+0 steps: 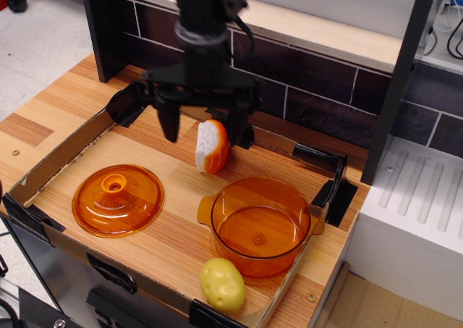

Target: Put sushi in pot

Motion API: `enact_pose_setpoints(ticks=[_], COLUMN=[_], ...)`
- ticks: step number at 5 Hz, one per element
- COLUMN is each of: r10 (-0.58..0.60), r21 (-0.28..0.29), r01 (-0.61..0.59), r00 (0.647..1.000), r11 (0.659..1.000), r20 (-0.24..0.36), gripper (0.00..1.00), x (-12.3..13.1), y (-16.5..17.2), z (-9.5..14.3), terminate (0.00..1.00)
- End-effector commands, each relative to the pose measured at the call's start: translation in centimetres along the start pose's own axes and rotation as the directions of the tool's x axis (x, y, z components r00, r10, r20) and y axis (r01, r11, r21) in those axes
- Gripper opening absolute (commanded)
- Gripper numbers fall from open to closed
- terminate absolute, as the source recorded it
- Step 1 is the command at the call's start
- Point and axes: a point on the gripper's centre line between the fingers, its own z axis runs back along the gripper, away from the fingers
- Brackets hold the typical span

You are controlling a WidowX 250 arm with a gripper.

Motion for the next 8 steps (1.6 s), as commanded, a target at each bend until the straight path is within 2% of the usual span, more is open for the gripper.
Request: enact_pose_setpoints(ticks=[1, 2, 3, 4, 5, 6, 7, 8], r10=[0.034, 0.029, 0.043, 0.045, 0.030, 0.008, -0.017, -0.040], r21=[-0.076, -0.086, -0.076, -0.065, -0.059, -0.047, -0.046, -0.059], r01=[-0.029, -0.026, -0.039, -0.043, -0.029, -0.007, 0.019, 0.047], r00=[0.997, 0.999, 0.998, 0.999, 0.999, 1.000, 0.999, 0.994], r11=[0.997, 0.996, 0.996, 0.997, 0.998, 0.999, 0.999, 0.997], r20=[0.065, 0.040, 0.052, 0.029, 0.025, 0.009, 0.039, 0.103], gripper=[1.00, 1.00, 1.00, 1.00, 0.00, 0.00, 0.00, 0.00], x=[2.1, 2.4, 2.9, 3.3, 3.2, 3.0, 2.7, 1.6], y=[-0.4, -0.2, 0.2, 0.3, 0.0, -0.3, -0.2, -0.9], z=[-0.4, -1.2, -1.3, -2.2, -2.7, -2.8, -1.9, 0.6], terminate=[0.00, 0.00, 0.00, 0.00, 0.00, 0.00, 0.00, 0.00])
